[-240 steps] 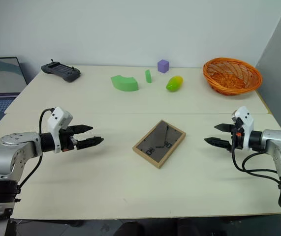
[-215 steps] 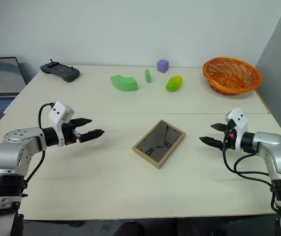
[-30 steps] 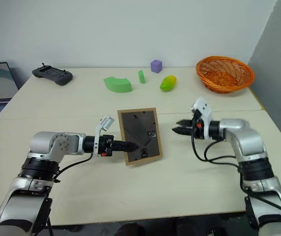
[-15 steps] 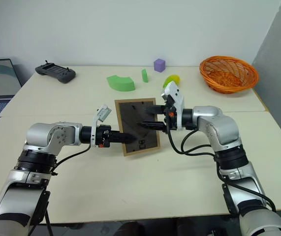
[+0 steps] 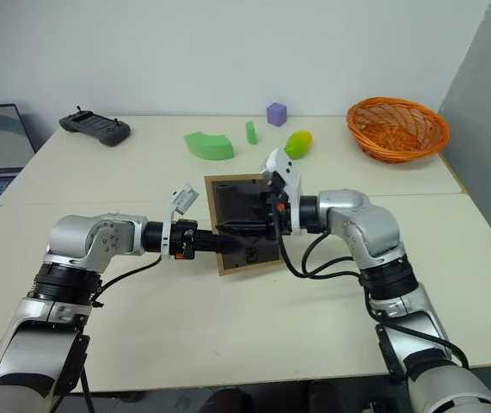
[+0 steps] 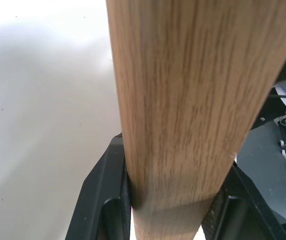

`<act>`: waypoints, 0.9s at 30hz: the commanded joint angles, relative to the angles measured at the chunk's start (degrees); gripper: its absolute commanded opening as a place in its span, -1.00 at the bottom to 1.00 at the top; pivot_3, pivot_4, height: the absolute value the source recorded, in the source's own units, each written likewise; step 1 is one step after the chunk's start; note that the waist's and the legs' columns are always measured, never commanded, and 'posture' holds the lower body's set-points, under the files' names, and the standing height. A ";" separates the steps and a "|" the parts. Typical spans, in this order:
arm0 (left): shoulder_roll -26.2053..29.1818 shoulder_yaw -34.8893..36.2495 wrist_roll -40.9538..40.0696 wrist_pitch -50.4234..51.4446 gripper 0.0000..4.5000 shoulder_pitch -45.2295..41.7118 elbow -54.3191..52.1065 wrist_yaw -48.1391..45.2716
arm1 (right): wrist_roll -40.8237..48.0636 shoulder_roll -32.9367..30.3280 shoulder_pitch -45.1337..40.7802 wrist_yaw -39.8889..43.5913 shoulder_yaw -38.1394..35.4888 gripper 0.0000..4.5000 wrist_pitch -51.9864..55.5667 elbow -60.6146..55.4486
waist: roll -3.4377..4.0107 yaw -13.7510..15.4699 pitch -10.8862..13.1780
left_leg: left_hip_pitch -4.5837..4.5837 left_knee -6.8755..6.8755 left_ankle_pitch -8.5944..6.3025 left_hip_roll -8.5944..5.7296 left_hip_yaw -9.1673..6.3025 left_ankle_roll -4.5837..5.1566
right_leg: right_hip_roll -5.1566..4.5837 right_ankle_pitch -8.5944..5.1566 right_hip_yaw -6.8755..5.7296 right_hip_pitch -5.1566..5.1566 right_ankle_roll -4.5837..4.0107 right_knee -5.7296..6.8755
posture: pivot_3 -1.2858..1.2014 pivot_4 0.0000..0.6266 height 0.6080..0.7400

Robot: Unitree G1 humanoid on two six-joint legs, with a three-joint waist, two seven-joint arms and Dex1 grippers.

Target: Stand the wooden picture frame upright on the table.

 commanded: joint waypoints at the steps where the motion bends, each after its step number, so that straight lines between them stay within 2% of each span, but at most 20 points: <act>1: 1.28 1.67 -1.80 0.52 -0.43 0.36 -3.30 -0.99 | 3.11 -3.29 0.77 1.75 -2.74 0.67 2.15 -3.42 | 0.00 0.00 0.00 | 0.00 0.00 -0.02 0.00 0.00 0.03 | 0.00 0.00 0.00 0.01 0.00 0.00 | 0.03 -0.52 1.00; 7: 1.24 1.83 -2.62 1.39 -0.43 1.45 -4.96 -0.60 | -1.42 -7.15 2.42 -0.25 -2.84 0.67 -3.18 -0.38 | 0.00 -0.01 0.00 | 0.01 0.00 -0.05 0.00 -0.01 0.09 | 0.00 0.00 0.00 -0.01 0.00 0.07 | 0.03 -0.52 1.00; 11: 0.85 3.85 -5.88 6.94 -0.43 0.91 -4.51 -0.16 | -2.62 -12.74 4.15 1.42 -6.14 0.67 -7.39 0.67 | -0.01 0.04 0.00 | 0.01 0.01 -0.05 0.00 0.00 0.08 | 0.00 0.00 0.00 -0.01 0.00 0.08 | 0.03 -0.52 1.00; 15: 1.76 5.96 -10.10 15.79 -0.43 0.85 -2.39 -0.68 | -7.94 -19.02 8.44 5.22 -5.90 0.67 -21.38 1.22 | -0.03 0.19 0.02 | -0.03 0.04 -0.06 -0.02 0.00 0.10 | -0.01 0.00 -0.02 0.00 0.00 0.04 | 0.03 -0.52 1.00; 18: 2.51 7.11 -13.41 24.86 -0.43 0.67 -0.68 -0.74 | -18.14 -22.12 12.87 5.99 -3.48 0.67 -48.45 6.80 | -0.04 0.01 0.01 | 0.00 0.04 -0.06 0.00 0.00 0.12 | 0.02 -0.01 -0.01 0.01 0.01 0.05 | 0.03 -0.52 1.00; 21: 3.35 7.54 -16.92 30.18 -0.43 1.11 -1.12 -0.33 | -33.40 -23.49 12.26 -4.26 -0.67 0.67 -84.20 20.81 | -0.06 -0.28 0.03 | 0.03 0.06 -0.06 0.01 0.04 0.11 | 0.05 -0.01 0.04 0.01 0.02 0.09 | 0.03 -0.52 1.00; 24: 4.51 6.68 -21.85 31.06 -0.43 1.59 -1.59 0.75 | -44.85 -22.51 8.43 -16.19 -0.70 0.67 -106.14 31.45 | -0.09 -0.48 0.08 | 0.10 0.07 0.01 0.03 0.16 -0.02 | 0.06 -0.02 0.13 0.00 0.03 0.19 | 0.03 -0.52 1.00; 27: 4.75 6.28 -25.68 31.06 -0.43 2.18 -1.61 3.28 | -55.59 -19.78 4.08 -28.34 -1.25 0.67 -117.15 37.64 | -0.08 -0.82 0.08 | 0.12 0.09 0.08 0.07 0.24 -0.13 | 0.09 -0.02 0.23 -0.07 0.02 0.27 | 0.03 -0.52 1.00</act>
